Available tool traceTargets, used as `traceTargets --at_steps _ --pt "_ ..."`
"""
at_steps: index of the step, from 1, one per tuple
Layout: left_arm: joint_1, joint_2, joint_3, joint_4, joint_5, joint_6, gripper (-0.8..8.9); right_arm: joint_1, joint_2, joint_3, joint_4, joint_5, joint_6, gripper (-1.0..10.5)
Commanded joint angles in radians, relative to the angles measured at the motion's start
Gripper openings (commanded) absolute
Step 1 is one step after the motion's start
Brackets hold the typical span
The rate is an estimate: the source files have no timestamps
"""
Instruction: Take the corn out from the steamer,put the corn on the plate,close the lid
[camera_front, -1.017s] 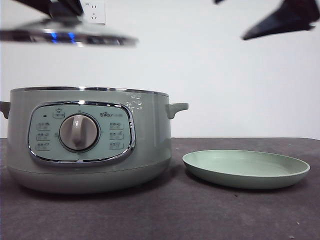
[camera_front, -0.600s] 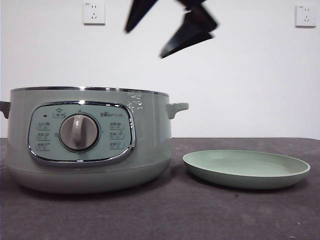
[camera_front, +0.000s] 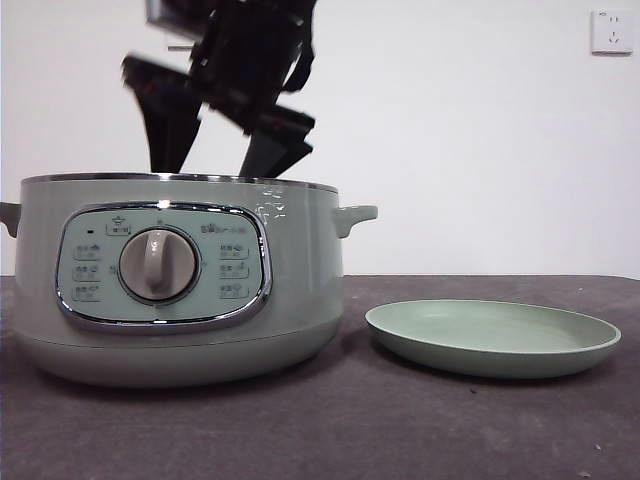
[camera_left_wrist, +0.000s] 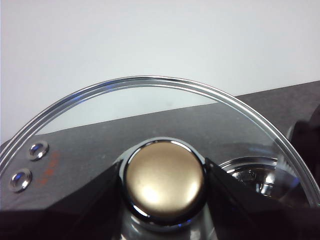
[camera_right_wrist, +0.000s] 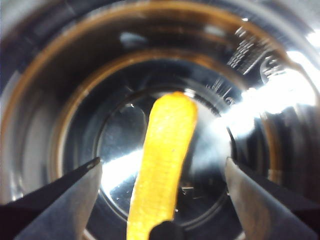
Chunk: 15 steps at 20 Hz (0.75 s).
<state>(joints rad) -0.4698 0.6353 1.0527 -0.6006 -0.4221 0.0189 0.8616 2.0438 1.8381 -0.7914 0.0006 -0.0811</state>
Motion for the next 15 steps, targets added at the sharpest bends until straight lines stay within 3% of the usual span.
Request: traceTargets --at_steps 1,9,10,12,15 --pt "0.0 -0.012 0.017 0.05 0.004 0.008 -0.09 0.005 0.039 0.003 0.005 0.006 -0.019 4.1" --pt "0.0 -0.012 0.017 0.045 0.005 0.008 -0.09 0.003 0.121 0.003 0.029 -0.002 -0.023 4.0" --pt "0.0 -0.012 0.017 0.039 0.005 0.008 -0.09 0.003 0.124 0.003 0.037 -0.002 -0.022 3.6" --pt "0.0 -0.012 0.017 0.023 0.005 0.008 -0.09 0.004 0.124 0.003 0.056 -0.001 -0.021 1.4" --pt "0.0 -0.012 0.017 0.006 0.005 0.008 -0.09 0.003 0.124 0.003 0.044 -0.001 -0.021 0.4"
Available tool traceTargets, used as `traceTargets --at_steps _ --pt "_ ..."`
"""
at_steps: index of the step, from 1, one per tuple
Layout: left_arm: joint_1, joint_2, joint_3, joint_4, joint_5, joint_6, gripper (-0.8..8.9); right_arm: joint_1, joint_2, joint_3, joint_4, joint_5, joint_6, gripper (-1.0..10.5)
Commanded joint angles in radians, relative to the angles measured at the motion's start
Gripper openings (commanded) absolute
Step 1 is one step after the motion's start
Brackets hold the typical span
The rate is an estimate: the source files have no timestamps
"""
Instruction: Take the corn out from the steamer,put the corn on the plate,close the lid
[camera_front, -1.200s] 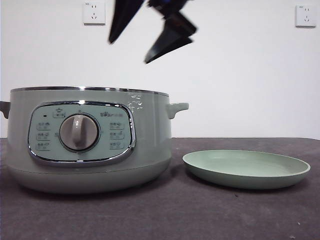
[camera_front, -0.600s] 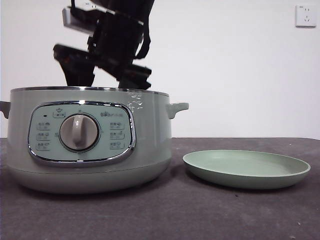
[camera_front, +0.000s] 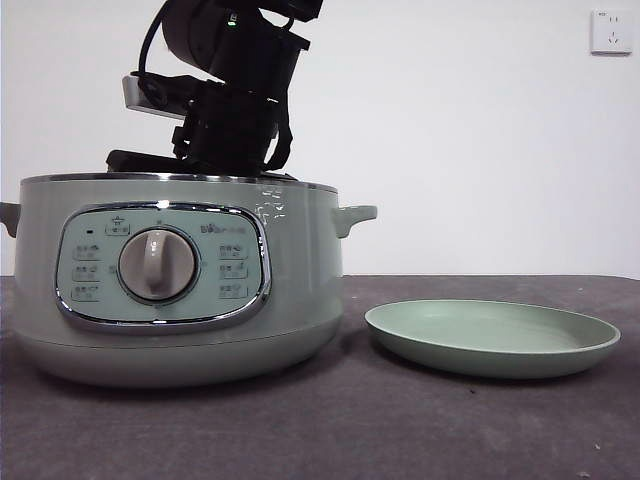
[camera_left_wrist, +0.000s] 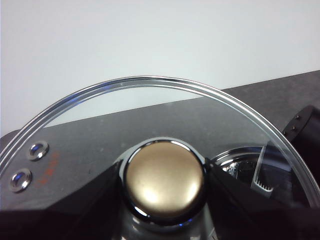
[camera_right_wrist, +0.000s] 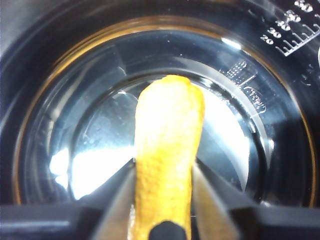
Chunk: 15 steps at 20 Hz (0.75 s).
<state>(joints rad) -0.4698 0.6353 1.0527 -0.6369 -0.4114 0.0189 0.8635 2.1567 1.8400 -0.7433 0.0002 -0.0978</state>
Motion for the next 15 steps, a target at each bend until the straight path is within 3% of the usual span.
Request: traceTargets --at_steps 1,4,8,11,15 --pt "0.0 -0.012 0.017 0.036 -0.005 0.008 -0.09 0.003 0.011 0.002 0.008 -0.001 -0.004 -0.2" --pt "0.0 -0.011 0.017 0.034 -0.002 0.003 -0.09 0.007 -0.025 0.003 -0.01 0.011 0.004 -0.2" --pt "0.0 -0.01 0.017 0.047 0.028 0.0 -0.09 -0.035 -0.21 0.003 -0.161 0.112 0.003 -0.2" --pt "0.0 0.025 0.017 0.099 0.058 0.0 -0.09 -0.13 -0.37 0.003 -0.332 0.111 0.018 -0.2" --pt "-0.002 0.104 0.017 0.113 0.154 -0.012 -0.09 -0.274 -0.463 0.003 -0.562 0.109 0.102 -0.2"
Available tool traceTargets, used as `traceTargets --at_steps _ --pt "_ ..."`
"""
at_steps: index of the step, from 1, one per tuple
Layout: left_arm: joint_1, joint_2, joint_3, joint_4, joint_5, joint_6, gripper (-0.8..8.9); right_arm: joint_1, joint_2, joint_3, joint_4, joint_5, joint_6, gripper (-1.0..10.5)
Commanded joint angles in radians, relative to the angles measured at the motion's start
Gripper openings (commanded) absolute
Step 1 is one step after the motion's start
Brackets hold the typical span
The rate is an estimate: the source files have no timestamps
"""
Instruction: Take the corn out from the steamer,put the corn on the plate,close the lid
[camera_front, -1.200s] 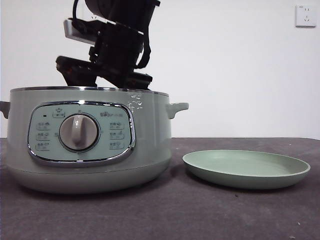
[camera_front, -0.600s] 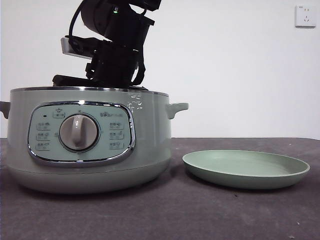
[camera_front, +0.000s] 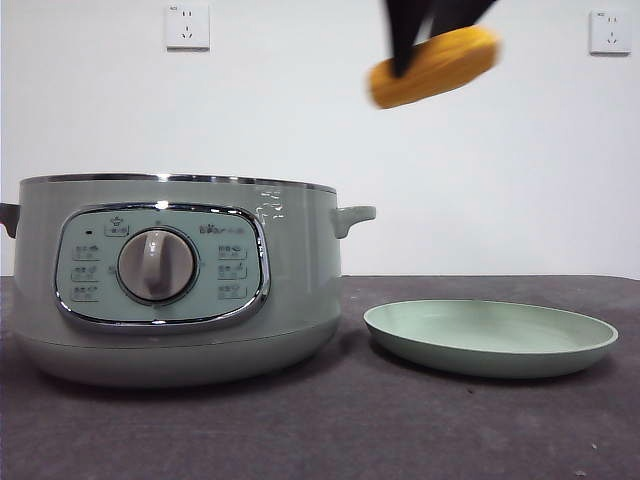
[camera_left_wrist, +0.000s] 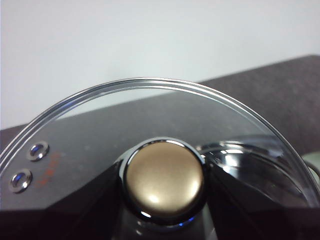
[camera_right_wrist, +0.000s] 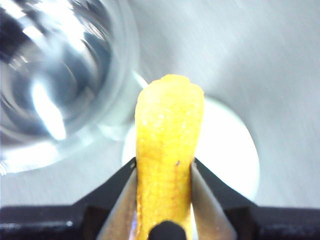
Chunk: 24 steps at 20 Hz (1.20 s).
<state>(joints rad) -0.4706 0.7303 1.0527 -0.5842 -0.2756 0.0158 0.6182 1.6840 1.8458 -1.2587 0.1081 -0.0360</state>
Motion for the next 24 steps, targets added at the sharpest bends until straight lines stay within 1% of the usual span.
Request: traceTargets --at_steps 1,3,5,7,9,13,17,18,20,24 --pt "-0.001 0.028 0.017 0.069 0.045 -0.016 -0.09 -0.058 0.01 -0.005 -0.088 -0.003 0.048 -0.2" --pt "-0.001 0.06 0.017 0.092 0.099 -0.017 -0.09 -0.103 0.01 -0.032 -0.105 -0.005 0.057 -0.2" --pt "-0.001 0.083 0.017 0.104 0.127 -0.024 -0.09 -0.115 0.01 -0.085 -0.082 -0.006 0.073 -0.2" --pt "-0.001 0.101 0.017 0.106 0.129 -0.027 -0.09 -0.127 0.01 -0.159 -0.017 -0.007 0.072 -0.2" --pt "-0.001 0.111 0.017 0.107 0.134 -0.035 -0.09 -0.127 0.01 -0.252 0.094 -0.011 0.076 -0.2" --pt "-0.001 0.112 0.017 0.122 0.149 -0.035 -0.09 -0.127 0.012 -0.446 0.349 -0.055 0.092 -0.2" --pt "-0.001 0.113 0.017 0.124 0.149 -0.035 -0.09 -0.127 0.014 -0.606 0.575 -0.054 0.096 -0.2" --pt "-0.001 0.113 0.017 0.124 0.149 -0.035 -0.09 -0.127 0.018 -0.629 0.609 -0.054 0.096 -0.2" --pt "-0.001 0.114 0.017 0.124 0.149 -0.035 -0.09 -0.127 0.031 -0.661 0.653 -0.053 0.096 -0.2" --pt "-0.001 0.118 0.017 0.124 0.15 -0.035 -0.09 -0.127 0.092 -0.662 0.668 -0.05 0.095 -0.2"
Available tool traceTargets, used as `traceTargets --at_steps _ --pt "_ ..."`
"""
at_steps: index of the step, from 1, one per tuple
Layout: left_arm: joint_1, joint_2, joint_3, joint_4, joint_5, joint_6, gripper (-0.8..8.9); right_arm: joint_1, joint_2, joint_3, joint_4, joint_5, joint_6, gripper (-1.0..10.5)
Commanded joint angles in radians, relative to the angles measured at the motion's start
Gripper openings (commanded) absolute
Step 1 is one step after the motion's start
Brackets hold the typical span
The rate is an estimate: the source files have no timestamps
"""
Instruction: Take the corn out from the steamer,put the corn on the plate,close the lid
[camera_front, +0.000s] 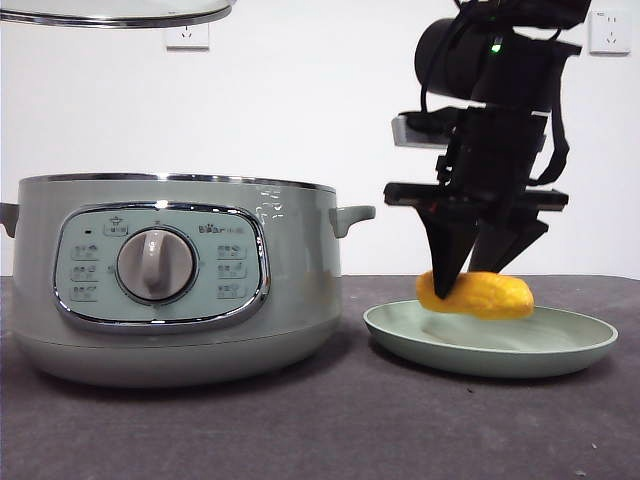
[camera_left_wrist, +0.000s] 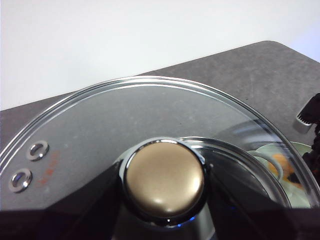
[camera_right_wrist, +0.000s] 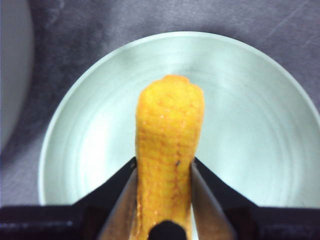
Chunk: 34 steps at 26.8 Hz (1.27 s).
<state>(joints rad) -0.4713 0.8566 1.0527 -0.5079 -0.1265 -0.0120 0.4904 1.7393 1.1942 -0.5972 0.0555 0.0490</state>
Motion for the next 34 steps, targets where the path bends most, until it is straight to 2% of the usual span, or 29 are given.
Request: traceTargets --at_steps 1,2,6,10,15,24,34 --pt "0.0 -0.008 0.017 0.048 0.0 -0.007 -0.09 -0.001 0.056 -0.01 0.009 0.003 0.009 -0.2" --pt "0.0 -0.008 0.017 0.048 0.0 -0.007 -0.09 -0.005 0.072 -0.01 0.011 0.003 0.01 -0.1" --pt "0.0 -0.008 0.017 0.047 0.0 -0.007 -0.09 -0.005 0.081 -0.01 0.016 0.003 0.014 2.7" --pt "0.0 -0.008 0.017 0.048 0.0 -0.007 -0.09 -0.007 0.076 -0.01 0.013 0.006 0.014 4.2" --pt "0.0 0.003 0.017 0.056 0.0 -0.008 -0.09 -0.007 0.047 -0.01 0.01 0.006 0.014 4.2" --pt "0.0 0.107 0.017 0.094 0.006 -0.014 -0.09 -0.014 -0.143 -0.01 -0.025 0.004 0.026 4.1" --pt "-0.002 0.309 0.017 0.145 0.102 -0.021 -0.09 -0.046 -0.362 -0.01 -0.067 0.006 0.029 4.1"
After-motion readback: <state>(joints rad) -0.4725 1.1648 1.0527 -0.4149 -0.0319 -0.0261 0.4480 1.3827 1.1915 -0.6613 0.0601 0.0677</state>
